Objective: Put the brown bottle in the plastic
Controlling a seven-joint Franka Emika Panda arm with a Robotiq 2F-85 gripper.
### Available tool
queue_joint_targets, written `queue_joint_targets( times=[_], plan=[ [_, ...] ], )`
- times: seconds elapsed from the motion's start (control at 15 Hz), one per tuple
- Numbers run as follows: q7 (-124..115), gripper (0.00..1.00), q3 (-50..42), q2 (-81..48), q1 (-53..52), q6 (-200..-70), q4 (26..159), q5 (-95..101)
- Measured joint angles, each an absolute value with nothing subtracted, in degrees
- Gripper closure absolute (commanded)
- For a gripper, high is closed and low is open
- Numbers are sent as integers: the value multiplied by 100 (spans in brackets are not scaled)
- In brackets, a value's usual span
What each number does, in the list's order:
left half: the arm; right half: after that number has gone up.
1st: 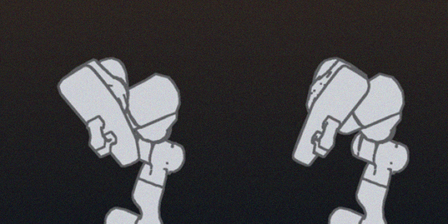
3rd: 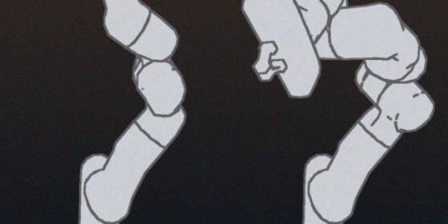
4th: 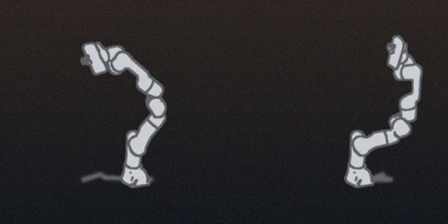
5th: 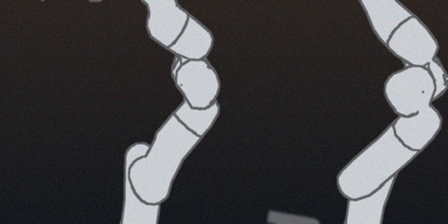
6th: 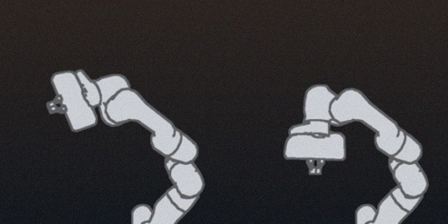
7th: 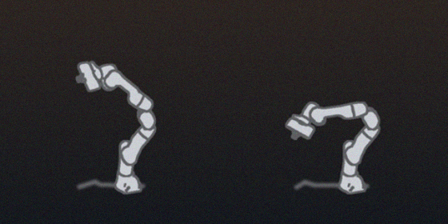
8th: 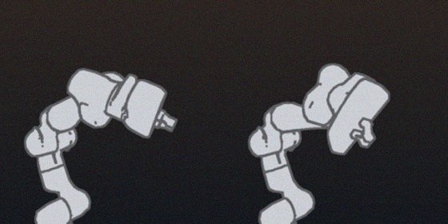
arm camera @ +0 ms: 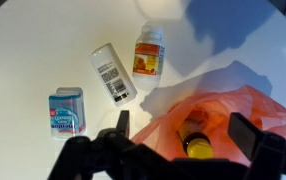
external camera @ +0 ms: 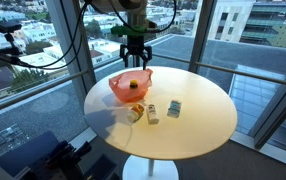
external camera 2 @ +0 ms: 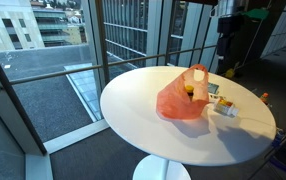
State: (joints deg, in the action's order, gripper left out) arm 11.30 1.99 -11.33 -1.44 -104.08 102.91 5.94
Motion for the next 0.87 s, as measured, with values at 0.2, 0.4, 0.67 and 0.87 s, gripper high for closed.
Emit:
queue_joint_targets(
  times=[0.2, 0.4, 0.67, 0.87],
  plan=[
    [645, 0, 92, -788, -116, -10270, 10519, 593],
    [203, 0, 24, -412, -67, -10260, 10826, 503],
    [-44, 0, -32, 74, 9, -10282, 11219, 199],
    [-59, 0, -60, 247, 31, -10302, 11388, 95]
  ],
)
